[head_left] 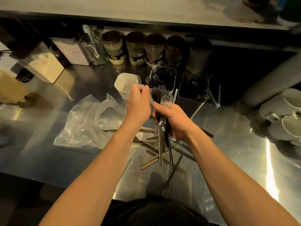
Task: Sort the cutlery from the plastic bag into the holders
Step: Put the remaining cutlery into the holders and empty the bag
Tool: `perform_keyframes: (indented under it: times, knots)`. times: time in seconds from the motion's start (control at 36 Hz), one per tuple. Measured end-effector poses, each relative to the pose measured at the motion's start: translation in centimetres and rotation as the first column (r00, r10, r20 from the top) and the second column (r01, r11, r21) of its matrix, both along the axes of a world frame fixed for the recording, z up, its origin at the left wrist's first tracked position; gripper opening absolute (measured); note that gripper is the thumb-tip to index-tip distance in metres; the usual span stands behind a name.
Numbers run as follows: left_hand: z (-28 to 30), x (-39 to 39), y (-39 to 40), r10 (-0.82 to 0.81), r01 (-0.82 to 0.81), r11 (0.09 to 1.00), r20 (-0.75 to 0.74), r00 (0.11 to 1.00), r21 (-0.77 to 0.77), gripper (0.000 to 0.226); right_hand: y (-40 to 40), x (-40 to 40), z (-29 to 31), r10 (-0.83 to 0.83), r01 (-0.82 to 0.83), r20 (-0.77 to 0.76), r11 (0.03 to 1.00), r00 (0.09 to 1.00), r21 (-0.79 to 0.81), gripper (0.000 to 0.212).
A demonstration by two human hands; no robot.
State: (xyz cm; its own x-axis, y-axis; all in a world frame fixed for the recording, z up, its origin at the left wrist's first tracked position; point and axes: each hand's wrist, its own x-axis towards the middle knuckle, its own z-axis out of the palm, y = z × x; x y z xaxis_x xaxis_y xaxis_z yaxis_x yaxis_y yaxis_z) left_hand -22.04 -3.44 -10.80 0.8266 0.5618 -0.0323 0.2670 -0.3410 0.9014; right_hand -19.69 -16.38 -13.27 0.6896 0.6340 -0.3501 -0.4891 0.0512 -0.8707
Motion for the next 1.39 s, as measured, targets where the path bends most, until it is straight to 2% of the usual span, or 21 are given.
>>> perform_keyframes:
  times: [0.08,0.17,0.22,0.28,0.31,0.33,0.36,0.42,0.53,0.58,0.64,0.72,0.83,0.92,1.08,1.22,1.33,1.39]
  knots:
    - [0.2,0.3,1.1,0.120,-0.106,0.985,0.098,0.988,-0.136,0.018,1.1,-0.2,0.0,-0.010,0.010,-0.015,1.000,1.000,-0.012,0.022]
    - [0.7,0.6,3.6,0.334,-0.267,0.927,0.256,0.907,-0.263,0.016,2.0,-0.3,-0.2,-0.040,0.041,0.014,0.997,0.999,-0.058,0.022]
    - [1.3,0.9,5.4,0.376,-0.272,0.897,0.278,0.884,-0.348,0.015,2.8,-0.3,-0.3,-0.063,0.069,0.057,0.990,0.996,-0.121,0.024]
    - [1.8,1.1,6.2,0.198,-0.133,0.933,0.168,0.966,-0.333,0.015,3.8,-0.2,-0.5,-0.098,0.119,0.119,0.975,0.988,-0.187,0.026]
    - [2.1,1.0,6.2,0.013,-0.003,0.973,0.043,0.999,-0.230,0.018,4.5,-0.1,-0.6,-0.119,0.149,0.150,0.966,0.981,-0.209,0.025]
    - [2.0,0.8,6.1,-0.173,0.165,0.983,-0.105,0.979,-0.084,0.023,5.2,0.0,-0.7,-0.136,0.176,0.183,0.958,0.974,-0.226,0.022]
    - [1.8,0.4,6.0,-0.300,0.316,0.948,-0.235,0.925,0.033,0.028,5.8,0.1,-0.8,-0.143,0.196,0.220,0.949,0.965,-0.245,0.018]
    - [1.5,-0.1,6.1,-0.360,0.420,0.897,-0.325,0.875,0.137,0.036,6.8,0.1,-0.8,-0.134,0.220,0.290,0.932,0.948,-0.289,0.013]
    - [1.3,-0.2,7.8,-0.348,0.431,0.882,-0.352,0.869,0.190,0.026,8.2,0.1,-0.9,-0.102,0.231,0.362,0.914,0.927,-0.333,0.004]
    - [0.9,-0.1,8.6,-0.357,0.439,0.875,-0.337,0.871,0.207,0.022,9.0,0.3,-1.1,-0.080,0.240,0.406,0.902,0.910,-0.360,0.015]
    - [0.6,0.0,9.2,-0.358,0.430,0.880,-0.317,0.878,0.199,0.019,9.5,0.5,-1.1,-0.066,0.246,0.433,0.894,0.899,-0.375,0.024]
    - [0.0,0.4,10.4,-0.354,0.419,0.889,-0.305,0.884,0.184,0.016,10.6,0.8,-1.2,-0.060,0.246,0.433,0.888,0.900,-0.388,0.026]
    - [-0.3,0.7,11.7,-0.344,0.408,0.893,-0.296,0.891,0.189,0.018,11.6,1.2,-1.2,-0.077,0.242,0.389,0.886,0.918,-0.396,0.030]
    - [-0.4,1.0,12.7,-0.303,0.353,0.919,-0.258,0.918,0.175,0.016,11.8,1.3,-0.9,-0.077,0.185,0.308,0.923,0.948,-0.338,0.036]
    - [-0.5,2.0,15.1,-0.206,0.207,0.978,-0.111,0.972,-0.001,0.017,12.9,1.7,-1.1,-0.111,0.193,0.288,0.942,0.951,-0.276,0.013]
    - [-1.1,2.9,15.9,-0.176,0.177,0.984,-0.053,0.983,-0.001,0.016,14.2,2.4,-1.3,-0.132,0.210,0.279,0.939,0.951,-0.271,0.024]
    - [-2.2,4.8,17.8,-0.008,0.019,0.985,0.065,0.998,-0.170,0.013,14.5,3.2,-1.9,-0.159,0.255,0.289,0.908,0.944,-0.333,0.029]
    - [-2.9,6.3,18.6,0.086,-0.066,0.985,0.121,0.989,-0.162,0.012,14.2,3.5,-2.3,-0.156,0.258,0.288,0.897,0.945,-0.358,0.030]
